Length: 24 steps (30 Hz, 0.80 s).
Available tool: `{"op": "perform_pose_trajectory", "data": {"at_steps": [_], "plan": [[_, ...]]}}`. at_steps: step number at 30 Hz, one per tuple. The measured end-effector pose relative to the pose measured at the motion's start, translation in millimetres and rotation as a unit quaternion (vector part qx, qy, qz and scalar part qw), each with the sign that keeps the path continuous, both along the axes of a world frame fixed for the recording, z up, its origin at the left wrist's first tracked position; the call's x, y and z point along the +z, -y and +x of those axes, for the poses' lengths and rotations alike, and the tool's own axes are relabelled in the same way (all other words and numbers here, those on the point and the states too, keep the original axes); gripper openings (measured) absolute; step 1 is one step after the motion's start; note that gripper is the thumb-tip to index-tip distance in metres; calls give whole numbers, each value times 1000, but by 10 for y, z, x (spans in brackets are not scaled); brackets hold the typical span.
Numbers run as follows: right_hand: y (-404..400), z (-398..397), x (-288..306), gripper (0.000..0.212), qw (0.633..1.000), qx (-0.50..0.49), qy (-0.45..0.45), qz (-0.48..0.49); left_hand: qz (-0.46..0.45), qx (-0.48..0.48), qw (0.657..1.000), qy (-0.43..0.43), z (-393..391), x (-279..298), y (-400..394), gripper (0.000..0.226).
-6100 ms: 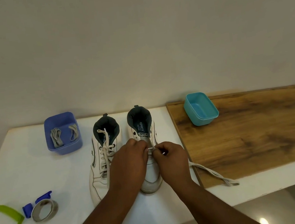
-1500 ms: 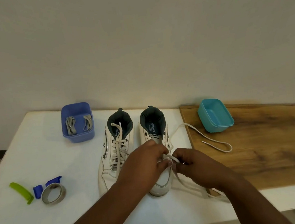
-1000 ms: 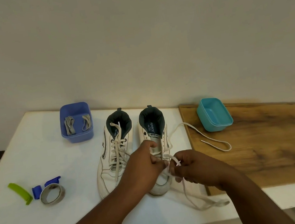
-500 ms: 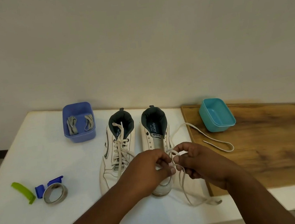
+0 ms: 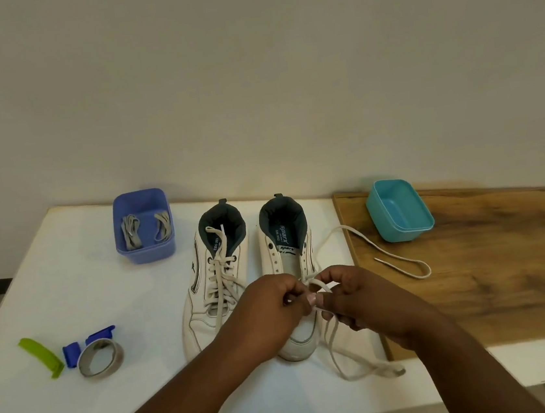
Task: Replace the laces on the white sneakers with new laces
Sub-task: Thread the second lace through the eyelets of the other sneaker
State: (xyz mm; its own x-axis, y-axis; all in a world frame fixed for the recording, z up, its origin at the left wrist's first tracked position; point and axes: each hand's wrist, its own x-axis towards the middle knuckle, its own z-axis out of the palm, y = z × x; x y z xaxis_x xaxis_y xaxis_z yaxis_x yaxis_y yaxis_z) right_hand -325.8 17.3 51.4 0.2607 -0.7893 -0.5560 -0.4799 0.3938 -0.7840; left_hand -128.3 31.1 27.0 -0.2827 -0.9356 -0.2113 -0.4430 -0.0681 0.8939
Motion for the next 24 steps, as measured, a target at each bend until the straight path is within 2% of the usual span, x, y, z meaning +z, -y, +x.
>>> {"op": "perform_pose_trajectory", "data": {"at_steps": [3,5,6,7,8,9,12,15,18,24], "plan": [[11,-6,-29,23,1000,-6,-26,6,24,20,999,-23,25,11,29,7],[3,-18,-80,27,993,-38,-110,-9,40,51,997,-37,42,10,43,3],[1,-36,-96,32,974,-39,-219,-43,40,69,996,-39,52,2,53,5],[-9,-52,-98,37,930,-25,-355,-94,34,81,996,-32,62,-3,63,7],[-26,-45,-89,41,882,-13,-448,-145,25,89,996,-20,73,-2,69,8],[-42,-20,-65,46,862,-12,-471,-187,15,93,996,-5,85,1,76,9],[-81,120,27,62,903,43,-332,-269,1,93,996,3,94,8,95,11],[-106,356,32,41,945,95,-157,-272,19,88,995,-38,112,17,124,10],[-55,425,-106,24,949,52,-120,-287,35,97,992,-74,143,38,150,12],[-19,415,-155,19,946,-1,-76,-316,-1,82,996,-25,195,42,159,13]]}}
